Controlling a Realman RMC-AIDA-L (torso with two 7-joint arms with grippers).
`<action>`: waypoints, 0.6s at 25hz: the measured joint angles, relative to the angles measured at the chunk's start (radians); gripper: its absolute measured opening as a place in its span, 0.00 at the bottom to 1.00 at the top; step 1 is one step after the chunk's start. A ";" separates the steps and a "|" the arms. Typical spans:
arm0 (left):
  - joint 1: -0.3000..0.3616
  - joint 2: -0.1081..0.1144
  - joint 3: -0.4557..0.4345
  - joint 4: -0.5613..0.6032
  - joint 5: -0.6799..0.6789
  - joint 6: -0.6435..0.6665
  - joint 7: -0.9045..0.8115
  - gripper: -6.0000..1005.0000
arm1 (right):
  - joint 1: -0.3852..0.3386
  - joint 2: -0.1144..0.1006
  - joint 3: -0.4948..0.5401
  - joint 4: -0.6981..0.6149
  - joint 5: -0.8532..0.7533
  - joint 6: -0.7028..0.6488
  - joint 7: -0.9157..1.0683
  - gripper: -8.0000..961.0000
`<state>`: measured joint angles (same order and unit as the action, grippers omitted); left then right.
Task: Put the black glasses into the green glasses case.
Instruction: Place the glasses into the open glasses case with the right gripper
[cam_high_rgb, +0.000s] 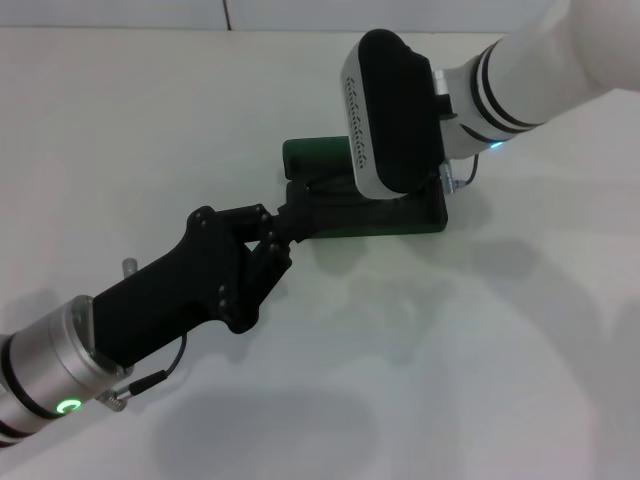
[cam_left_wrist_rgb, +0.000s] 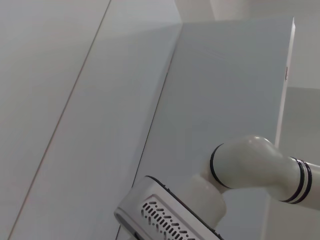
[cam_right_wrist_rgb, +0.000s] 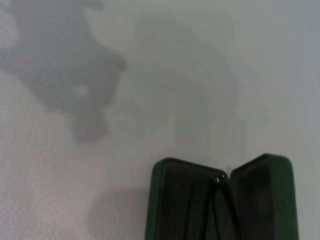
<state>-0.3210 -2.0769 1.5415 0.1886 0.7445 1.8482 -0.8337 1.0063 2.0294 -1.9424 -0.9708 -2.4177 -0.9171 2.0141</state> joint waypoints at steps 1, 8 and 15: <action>0.000 0.000 0.000 0.000 0.000 0.000 0.000 0.05 | 0.001 0.000 0.000 0.002 0.000 -0.002 0.000 0.06; -0.001 0.000 0.000 0.000 -0.001 0.000 0.001 0.05 | 0.002 0.000 -0.001 0.010 0.004 0.000 0.007 0.07; 0.002 0.000 0.000 0.000 0.000 0.000 0.001 0.05 | -0.001 0.000 0.003 0.005 0.010 -0.007 0.013 0.09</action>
<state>-0.3191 -2.0769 1.5416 0.1887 0.7449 1.8483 -0.8329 1.0056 2.0294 -1.9394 -0.9662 -2.4073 -0.9239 2.0271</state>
